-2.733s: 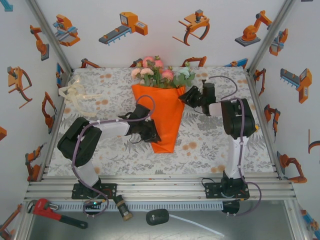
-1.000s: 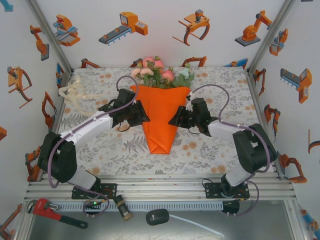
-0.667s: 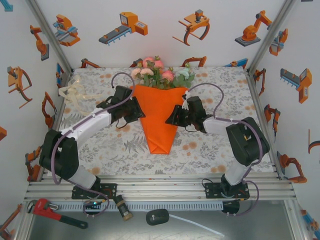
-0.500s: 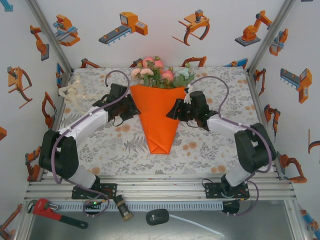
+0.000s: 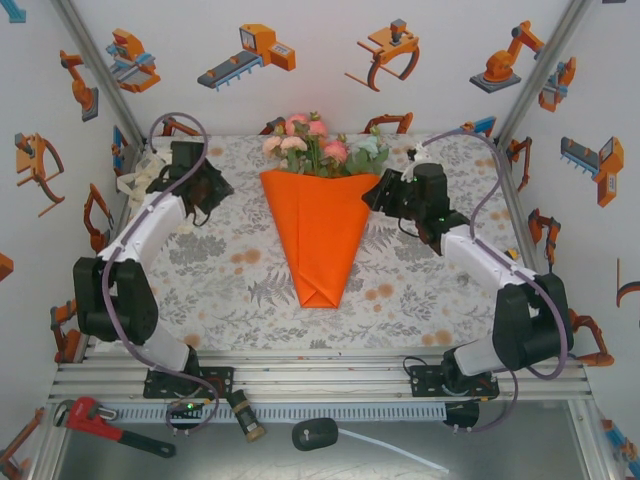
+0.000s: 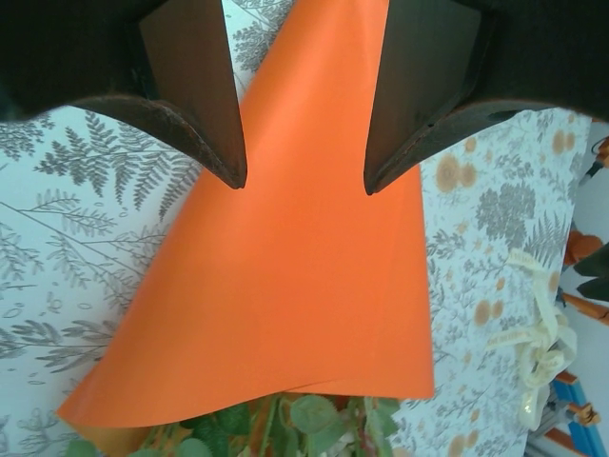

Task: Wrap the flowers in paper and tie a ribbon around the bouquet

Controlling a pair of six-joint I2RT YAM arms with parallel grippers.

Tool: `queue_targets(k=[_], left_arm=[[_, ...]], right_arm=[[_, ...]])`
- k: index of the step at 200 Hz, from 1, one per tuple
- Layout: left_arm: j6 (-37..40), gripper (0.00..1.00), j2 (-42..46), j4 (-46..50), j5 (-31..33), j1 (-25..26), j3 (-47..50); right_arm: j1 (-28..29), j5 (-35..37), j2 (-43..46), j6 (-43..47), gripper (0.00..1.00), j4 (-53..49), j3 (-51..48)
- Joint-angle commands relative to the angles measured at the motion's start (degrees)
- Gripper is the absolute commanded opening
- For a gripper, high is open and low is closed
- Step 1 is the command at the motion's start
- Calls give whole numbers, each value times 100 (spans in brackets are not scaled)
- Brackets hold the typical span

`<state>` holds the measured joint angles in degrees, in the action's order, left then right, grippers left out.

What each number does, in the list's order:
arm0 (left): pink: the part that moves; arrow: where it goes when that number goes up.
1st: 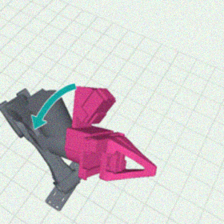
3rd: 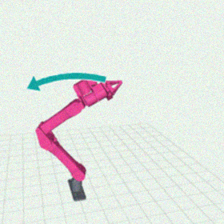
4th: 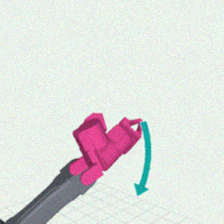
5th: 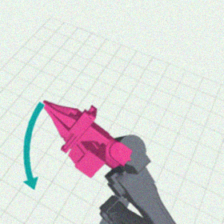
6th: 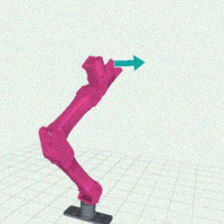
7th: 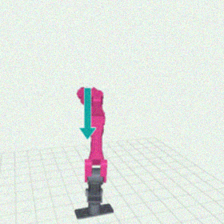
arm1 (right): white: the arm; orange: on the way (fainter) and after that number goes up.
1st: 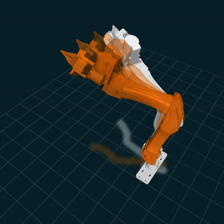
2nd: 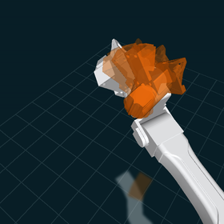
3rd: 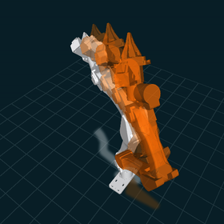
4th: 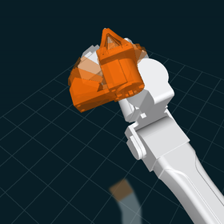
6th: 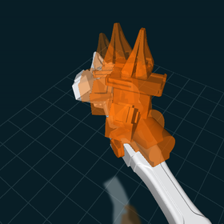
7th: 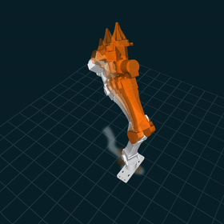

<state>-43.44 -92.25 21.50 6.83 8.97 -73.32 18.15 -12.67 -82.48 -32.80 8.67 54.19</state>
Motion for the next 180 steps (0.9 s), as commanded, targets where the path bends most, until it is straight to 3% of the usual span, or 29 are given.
queue_targets(k=[1,30,52,103,137,180], left_arm=[[213,47,-480,377,418,-622,-384],[493,47,-1538,755,690,-1290,-1288],[828,48,-2336,1257,1388,-1410,-2200],[1189,55,-3756,2979,2149,-1477,-3961],[1284,58,-3814,2996,2439,-1594,-3892],[1224,58,-3938,2905,1771,-1810,-3601]], right_arm=[[-94,221,142,137,51,83,-137],[-103,145,249,152,52,270,-353],[-103,-2,220,118,52,422,-497],[-109,-417,-13,-103,52,656,-489],[-110,-508,-106,-91,52,655,-443],[-106,-553,-128,-135,52,671,-413]])
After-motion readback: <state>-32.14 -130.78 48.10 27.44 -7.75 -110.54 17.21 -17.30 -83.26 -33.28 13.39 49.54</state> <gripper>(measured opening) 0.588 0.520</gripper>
